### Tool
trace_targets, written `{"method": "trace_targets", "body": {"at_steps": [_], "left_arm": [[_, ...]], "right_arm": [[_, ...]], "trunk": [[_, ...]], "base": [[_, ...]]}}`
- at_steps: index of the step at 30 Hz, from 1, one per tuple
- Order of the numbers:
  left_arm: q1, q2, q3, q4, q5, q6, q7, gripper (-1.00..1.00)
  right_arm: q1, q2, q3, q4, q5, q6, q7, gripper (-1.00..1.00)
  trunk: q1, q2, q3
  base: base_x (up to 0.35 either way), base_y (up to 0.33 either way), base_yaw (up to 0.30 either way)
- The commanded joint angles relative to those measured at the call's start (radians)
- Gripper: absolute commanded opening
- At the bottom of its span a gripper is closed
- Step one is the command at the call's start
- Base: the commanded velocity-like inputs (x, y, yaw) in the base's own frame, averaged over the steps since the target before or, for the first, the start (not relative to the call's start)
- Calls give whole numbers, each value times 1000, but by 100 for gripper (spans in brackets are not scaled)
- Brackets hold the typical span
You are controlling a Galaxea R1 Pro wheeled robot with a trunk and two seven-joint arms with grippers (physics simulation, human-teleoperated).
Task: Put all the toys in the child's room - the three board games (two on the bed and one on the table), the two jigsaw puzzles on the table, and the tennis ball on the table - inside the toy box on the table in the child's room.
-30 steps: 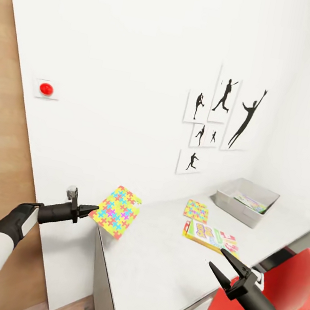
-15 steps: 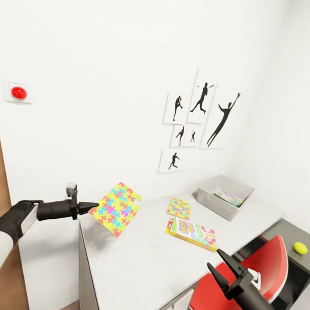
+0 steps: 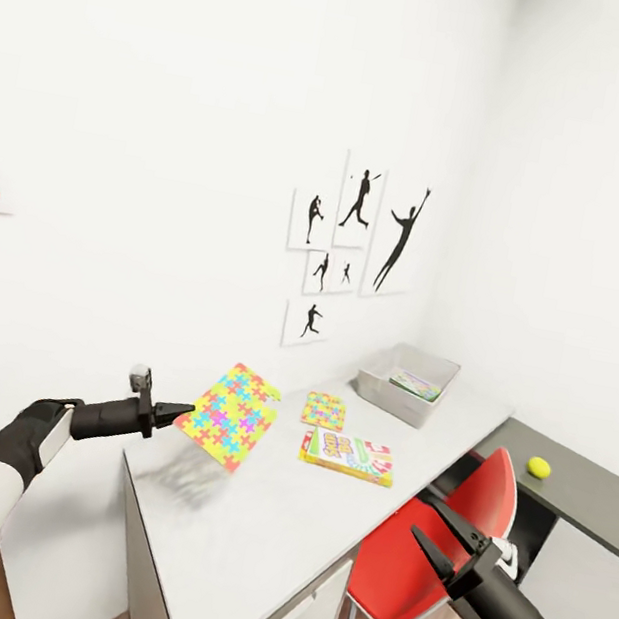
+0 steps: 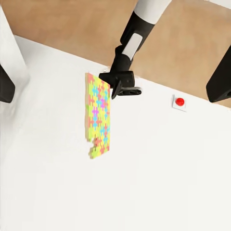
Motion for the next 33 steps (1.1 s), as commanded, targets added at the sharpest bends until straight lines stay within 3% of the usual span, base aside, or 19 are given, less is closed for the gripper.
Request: {"method": "trace_targets", "body": {"at_steps": [1, 15, 23, 33], "left_arm": [[0, 2, 0, 0, 1, 10, -3, -100], [0, 5, 0, 0, 1, 10, -3, -100], [0, 5, 0, 0, 1, 10, -3, -100], [0, 6, 0, 0, 0, 10, -3, -100]], "right_arm": [[-1, 0, -1, 1, 9, 4, 9, 100], [-2, 6, -2, 1, 10, 2, 8, 100], [-1, 5, 2, 1, 6, -65, 10, 100], [-1, 5, 2, 2, 7, -70, 10, 100]], "trunk": [[-4, 6, 2], [-57, 104, 49], [-88, 160, 74], [-126, 230, 115]], "base": [[0, 0, -222], [0, 0, -109], [0, 0, -8], [0, 0, -187]]}}
